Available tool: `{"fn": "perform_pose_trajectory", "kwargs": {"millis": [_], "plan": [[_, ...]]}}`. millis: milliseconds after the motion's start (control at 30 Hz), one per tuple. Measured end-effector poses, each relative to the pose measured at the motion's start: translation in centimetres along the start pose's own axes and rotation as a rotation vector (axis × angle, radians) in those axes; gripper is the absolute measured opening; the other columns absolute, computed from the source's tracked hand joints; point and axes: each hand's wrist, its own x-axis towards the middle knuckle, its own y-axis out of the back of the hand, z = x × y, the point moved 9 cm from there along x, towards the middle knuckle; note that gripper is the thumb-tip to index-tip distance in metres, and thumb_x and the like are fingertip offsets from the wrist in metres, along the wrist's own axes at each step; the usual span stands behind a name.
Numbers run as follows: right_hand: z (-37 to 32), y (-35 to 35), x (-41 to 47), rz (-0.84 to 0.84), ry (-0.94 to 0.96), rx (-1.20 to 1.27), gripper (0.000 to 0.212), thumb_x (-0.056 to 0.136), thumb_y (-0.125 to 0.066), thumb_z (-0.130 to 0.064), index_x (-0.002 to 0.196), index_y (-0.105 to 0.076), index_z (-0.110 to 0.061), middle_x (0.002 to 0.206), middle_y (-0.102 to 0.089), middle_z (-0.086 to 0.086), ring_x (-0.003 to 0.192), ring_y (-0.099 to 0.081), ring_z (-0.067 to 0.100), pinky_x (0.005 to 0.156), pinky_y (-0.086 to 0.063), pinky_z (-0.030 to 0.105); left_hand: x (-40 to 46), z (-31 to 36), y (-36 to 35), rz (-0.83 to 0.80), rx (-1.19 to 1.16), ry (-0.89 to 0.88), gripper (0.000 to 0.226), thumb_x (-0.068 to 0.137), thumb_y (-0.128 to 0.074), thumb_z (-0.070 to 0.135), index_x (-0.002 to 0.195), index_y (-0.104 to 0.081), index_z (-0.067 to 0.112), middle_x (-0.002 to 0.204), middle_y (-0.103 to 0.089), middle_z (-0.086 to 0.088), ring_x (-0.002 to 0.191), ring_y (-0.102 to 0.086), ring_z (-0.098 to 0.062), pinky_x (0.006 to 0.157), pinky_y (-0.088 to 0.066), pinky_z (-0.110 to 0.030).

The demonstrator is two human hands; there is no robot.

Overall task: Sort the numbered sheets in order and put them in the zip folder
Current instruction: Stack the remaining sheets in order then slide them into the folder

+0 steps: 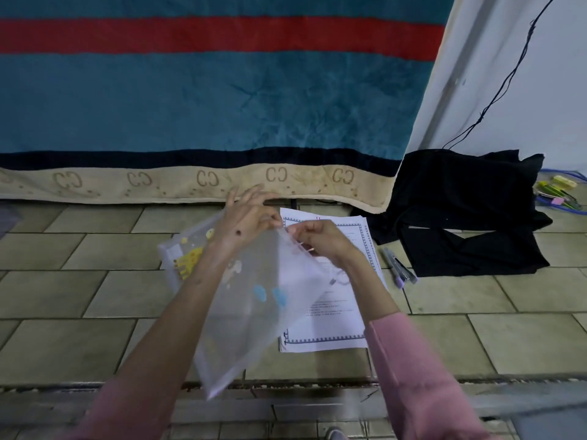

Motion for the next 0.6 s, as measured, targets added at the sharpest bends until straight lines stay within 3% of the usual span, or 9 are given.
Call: {"fn": "perform_pose_trajectory", "kwargs": {"millis": [67,133,200,233,333,433,600], "plan": [[-2.5,2.8,-1.1,0.055,0.021,-0.144,0.021,0.09,-0.06,-0.034,0.093,-0.068,-0.015,0.079,-0.069,-0.001,0.062,-0.061,0.01,0.06,-0.044,0.021,0.7,0.0,1.9,-0.021,-0.023,0.011,0.015,0.087,-0.059,0.033,0.09,-0.071,0.025,0.123,-0.061,0.01,0.129,-0.04,-0.011,0.113,0.002,-0.042],[-4.3,6.7,-2.7,0.176,0.041,-0.181,0.035,0.089,-0.056,-0.046,0.097,-0.068,-0.014,0.087,-0.072,0.002,0.07,-0.065,0.013,0.064,-0.046,0.021,1.1,-0.2,3.2,-0.02,-0.084,0.011,0.013,0.087,-0.06,0.03,0.088,-0.071,0.023,0.102,-0.069,0.01,0.106,-0.056,-0.009,0.113,-0.011,-0.042],[-4.2,8.8,-4.3,0.163,0.017,-0.023,0.045,0.087,-0.054,-0.053,0.097,-0.069,-0.011,0.09,-0.073,0.005,0.077,-0.07,0.017,0.072,-0.054,0.027,1.6,-0.7,4.7,0.015,-0.149,0.015,0.013,0.085,-0.062,0.03,0.087,-0.073,0.023,0.094,-0.071,0.008,0.094,-0.061,-0.009,0.1,-0.039,-0.034],[-3.8,8.9,-4.9,0.115,-0.001,0.05,0.048,0.086,-0.054,-0.054,0.096,-0.069,-0.01,0.089,-0.073,0.006,0.078,-0.072,0.019,0.073,-0.056,0.03,2.0,-1.0,5.5,0.036,-0.184,0.026,0.013,0.085,-0.063,0.029,0.088,-0.073,0.021,0.093,-0.071,0.007,0.092,-0.061,-0.009,0.089,-0.045,-0.03],[-3.8,8.3,-5.1,0.048,0.043,0.175,0.045,0.089,-0.053,-0.047,0.096,-0.069,-0.006,0.086,-0.073,0.006,0.076,-0.069,0.019,0.069,-0.055,0.031,3.6,-0.4,7.8,0.054,-0.242,0.041,0.014,0.084,-0.067,0.025,0.091,-0.074,0.016,0.09,-0.07,0.003,0.087,-0.059,-0.007,0.075,-0.043,-0.025],[-5.4,10.1,-5.0,0.246,0.177,0.445,0.049,0.095,-0.039,-0.05,0.096,-0.067,-0.01,0.091,-0.072,0.005,0.081,-0.07,0.017,0.075,-0.056,0.03,4.9,1.5,8.9,0.04,-0.281,0.009,0.014,0.083,-0.068,0.024,0.092,-0.073,0.014,0.085,-0.066,0.005,0.071,-0.054,0.002,0.06,-0.037,-0.005],[-7.4,13.9,-6.6,0.492,0.487,0.437,0.042,0.082,-0.06,-0.045,0.105,-0.064,-0.011,0.097,-0.069,0.008,0.09,-0.067,0.02,0.079,-0.052,0.029,5.6,3.7,8.0,-0.002,-0.319,-0.017,0.017,0.085,-0.066,0.024,0.099,-0.073,0.016,0.089,-0.065,0.009,0.067,-0.049,0.009,0.059,-0.034,-0.003]]}}
